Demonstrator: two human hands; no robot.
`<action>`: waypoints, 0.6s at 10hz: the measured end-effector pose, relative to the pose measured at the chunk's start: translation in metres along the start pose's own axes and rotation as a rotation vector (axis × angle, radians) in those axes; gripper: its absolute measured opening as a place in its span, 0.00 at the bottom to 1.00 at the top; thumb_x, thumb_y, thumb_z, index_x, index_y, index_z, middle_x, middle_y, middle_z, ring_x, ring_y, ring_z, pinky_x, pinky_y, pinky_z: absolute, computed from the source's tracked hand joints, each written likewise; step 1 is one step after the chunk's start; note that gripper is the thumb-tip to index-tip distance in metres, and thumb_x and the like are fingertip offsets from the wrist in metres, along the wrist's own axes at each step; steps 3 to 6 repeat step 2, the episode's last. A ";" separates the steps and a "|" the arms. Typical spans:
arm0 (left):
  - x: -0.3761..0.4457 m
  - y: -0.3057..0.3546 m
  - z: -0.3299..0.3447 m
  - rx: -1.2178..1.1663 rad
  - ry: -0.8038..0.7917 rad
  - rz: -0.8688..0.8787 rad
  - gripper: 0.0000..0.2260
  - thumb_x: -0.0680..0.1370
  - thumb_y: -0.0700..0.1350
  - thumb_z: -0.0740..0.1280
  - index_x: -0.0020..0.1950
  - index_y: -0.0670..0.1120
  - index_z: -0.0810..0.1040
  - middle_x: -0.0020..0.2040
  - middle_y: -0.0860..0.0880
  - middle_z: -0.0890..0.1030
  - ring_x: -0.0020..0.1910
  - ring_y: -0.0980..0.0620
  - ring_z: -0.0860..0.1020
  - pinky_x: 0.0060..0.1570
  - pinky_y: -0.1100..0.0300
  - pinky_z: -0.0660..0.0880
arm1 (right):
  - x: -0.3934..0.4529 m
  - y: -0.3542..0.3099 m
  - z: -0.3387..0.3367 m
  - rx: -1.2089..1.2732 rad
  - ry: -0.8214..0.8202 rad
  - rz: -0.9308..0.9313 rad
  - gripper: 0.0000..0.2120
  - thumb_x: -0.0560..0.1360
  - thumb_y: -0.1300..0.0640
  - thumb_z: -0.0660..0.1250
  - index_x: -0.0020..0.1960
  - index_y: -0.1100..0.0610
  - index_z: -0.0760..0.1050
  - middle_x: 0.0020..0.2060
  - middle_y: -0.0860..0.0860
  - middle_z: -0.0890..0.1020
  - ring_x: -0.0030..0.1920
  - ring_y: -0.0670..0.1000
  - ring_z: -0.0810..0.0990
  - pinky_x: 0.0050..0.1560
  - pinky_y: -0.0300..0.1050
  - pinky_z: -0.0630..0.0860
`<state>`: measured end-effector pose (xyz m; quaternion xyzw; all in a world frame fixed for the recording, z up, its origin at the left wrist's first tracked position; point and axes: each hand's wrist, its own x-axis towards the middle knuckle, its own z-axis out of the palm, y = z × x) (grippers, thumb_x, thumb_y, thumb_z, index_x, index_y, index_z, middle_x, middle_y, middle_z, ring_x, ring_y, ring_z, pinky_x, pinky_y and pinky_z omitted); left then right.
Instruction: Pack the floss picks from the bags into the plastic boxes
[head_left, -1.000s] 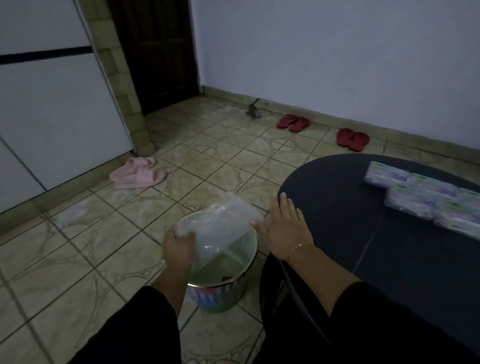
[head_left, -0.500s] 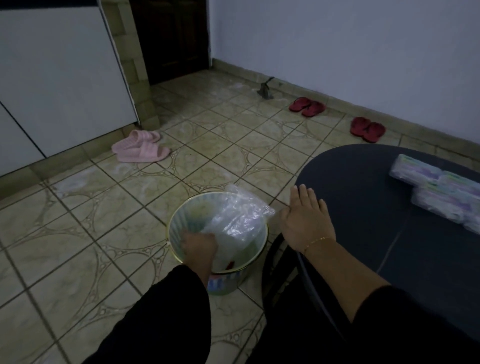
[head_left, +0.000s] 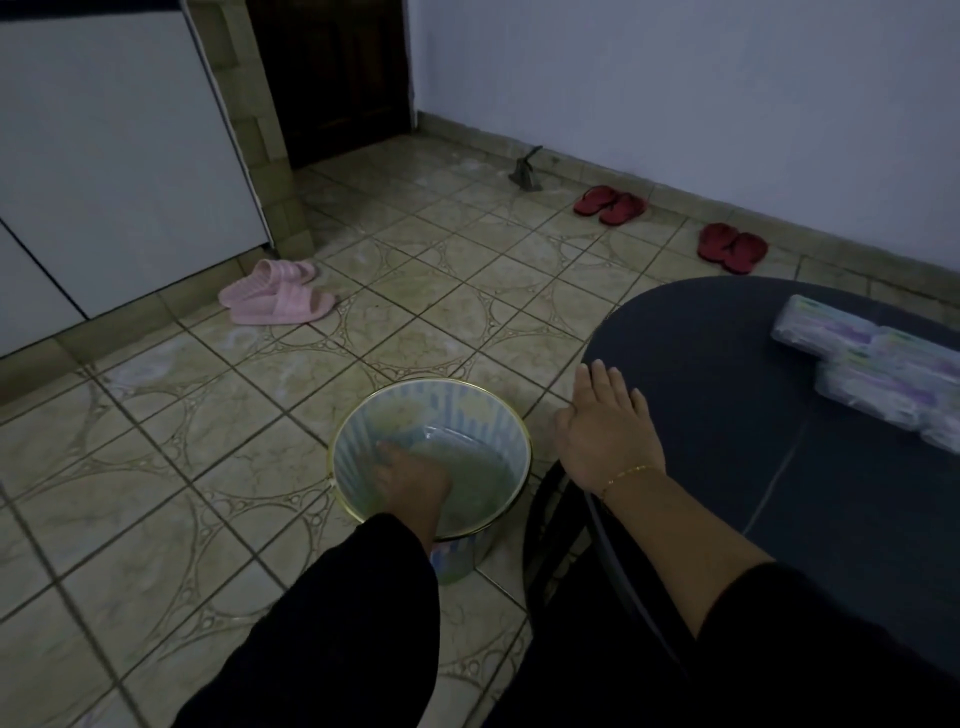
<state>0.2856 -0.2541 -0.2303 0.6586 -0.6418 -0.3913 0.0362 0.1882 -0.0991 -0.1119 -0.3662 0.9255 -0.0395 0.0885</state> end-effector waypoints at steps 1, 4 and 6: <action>-0.008 0.007 0.002 -0.050 -0.006 0.118 0.32 0.79 0.44 0.61 0.77 0.39 0.47 0.76 0.38 0.54 0.75 0.42 0.55 0.71 0.53 0.55 | -0.001 0.004 -0.004 0.064 0.008 -0.008 0.27 0.82 0.51 0.43 0.78 0.58 0.42 0.77 0.53 0.43 0.77 0.52 0.41 0.76 0.49 0.42; -0.023 0.027 -0.003 -0.130 -0.045 0.339 0.32 0.79 0.44 0.61 0.77 0.40 0.47 0.76 0.40 0.55 0.74 0.42 0.58 0.69 0.53 0.58 | -0.008 0.017 -0.010 0.212 0.058 0.031 0.25 0.82 0.51 0.45 0.78 0.57 0.50 0.77 0.53 0.48 0.77 0.53 0.46 0.76 0.49 0.46; -0.023 0.027 -0.003 -0.130 -0.045 0.339 0.32 0.79 0.44 0.61 0.77 0.40 0.47 0.76 0.40 0.55 0.74 0.42 0.58 0.69 0.53 0.58 | -0.008 0.017 -0.010 0.212 0.058 0.031 0.25 0.82 0.51 0.45 0.78 0.57 0.50 0.77 0.53 0.48 0.77 0.53 0.46 0.76 0.49 0.46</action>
